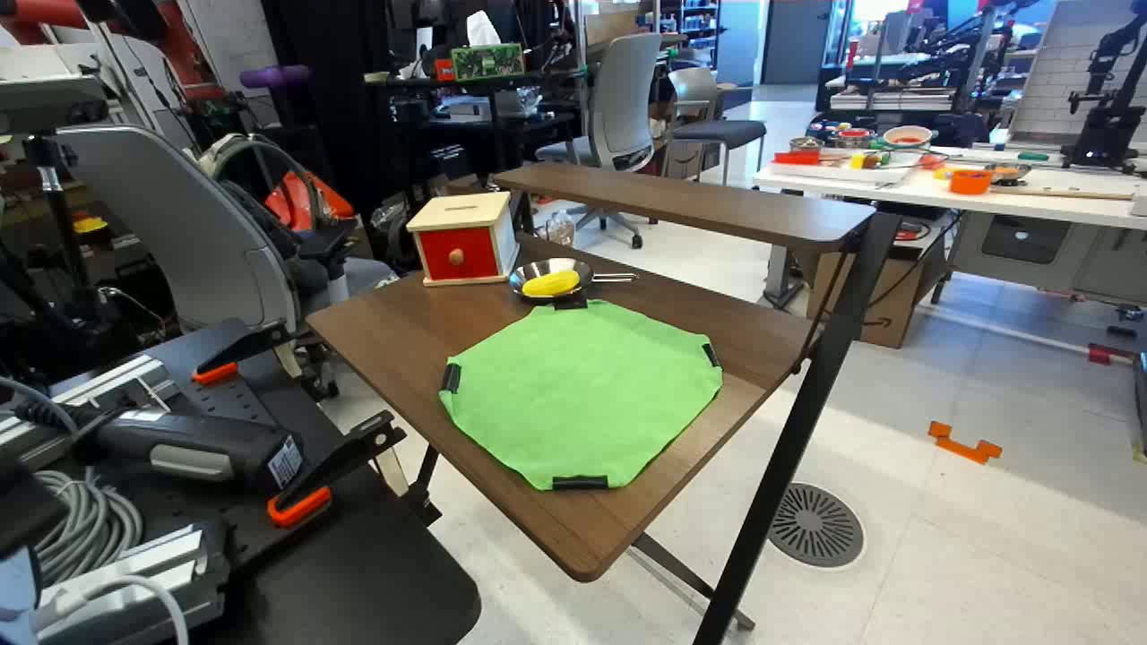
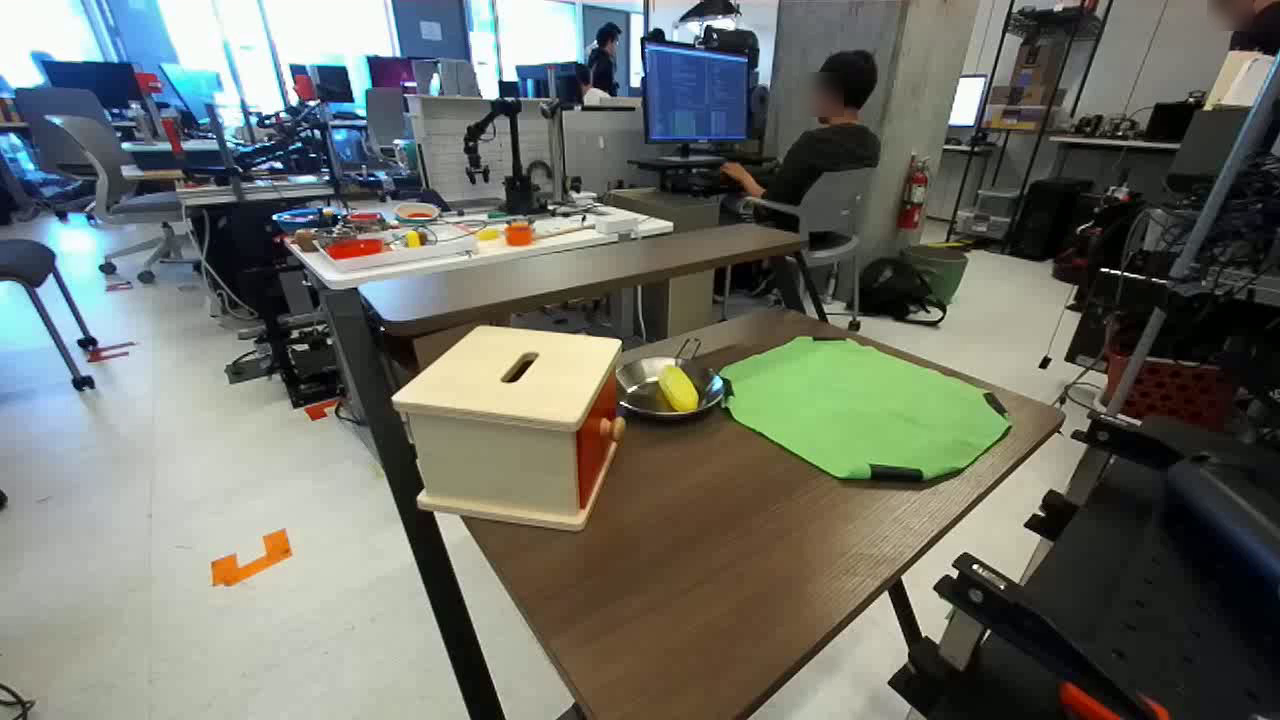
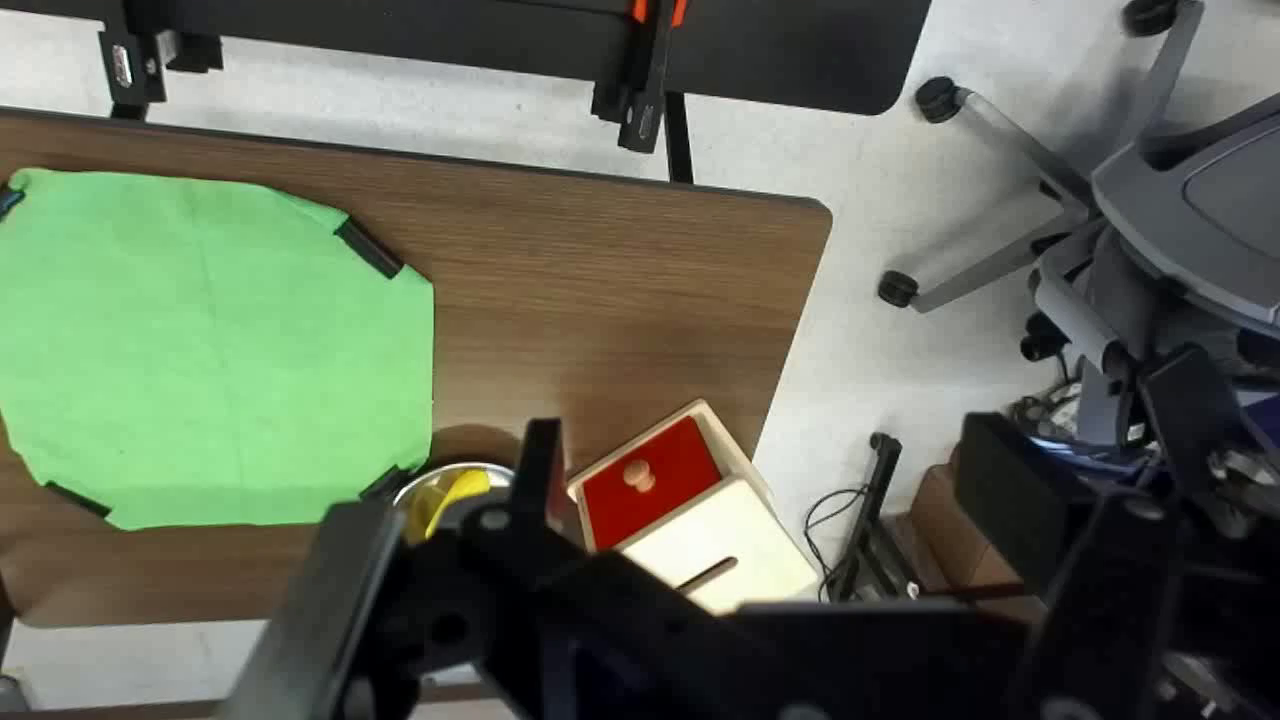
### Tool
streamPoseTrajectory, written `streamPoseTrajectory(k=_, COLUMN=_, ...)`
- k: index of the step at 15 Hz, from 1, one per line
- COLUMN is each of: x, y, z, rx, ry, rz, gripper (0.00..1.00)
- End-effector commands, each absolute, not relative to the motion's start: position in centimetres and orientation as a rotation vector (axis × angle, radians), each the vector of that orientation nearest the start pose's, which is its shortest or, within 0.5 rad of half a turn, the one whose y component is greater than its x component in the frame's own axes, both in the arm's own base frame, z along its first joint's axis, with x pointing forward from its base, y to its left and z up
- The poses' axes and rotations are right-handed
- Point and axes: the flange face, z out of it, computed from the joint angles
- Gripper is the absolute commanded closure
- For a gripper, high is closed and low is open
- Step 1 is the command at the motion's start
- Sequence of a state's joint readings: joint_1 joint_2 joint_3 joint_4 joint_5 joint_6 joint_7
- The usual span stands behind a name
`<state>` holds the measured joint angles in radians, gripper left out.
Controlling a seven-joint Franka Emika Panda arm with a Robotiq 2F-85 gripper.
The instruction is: Remove the yellow object from the pan and put it on the table
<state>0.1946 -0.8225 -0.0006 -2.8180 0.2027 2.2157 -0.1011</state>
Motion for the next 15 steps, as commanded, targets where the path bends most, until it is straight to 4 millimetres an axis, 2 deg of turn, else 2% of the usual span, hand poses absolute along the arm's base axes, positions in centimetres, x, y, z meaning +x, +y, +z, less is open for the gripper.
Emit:
streamPoseTrajectory(k=1, x=30.9, y=6.7, z=43.5, rx=-2.931, ry=-0.280, rz=-0.288, gripper=0.00)
streamPoseTrajectory(k=3, x=30.6, y=6.7, z=42.4, rx=-2.937, ry=-0.277, rz=-0.254, gripper=0.00)
streamPoseTrajectory(k=10, x=30.6, y=6.7, z=42.4, rx=-2.937, ry=-0.277, rz=-0.251, gripper=0.00)
streamPoseTrajectory(k=15, x=36.1, y=5.7, z=44.4, rx=-2.946, ry=-0.190, rz=-0.276, gripper=0.00)
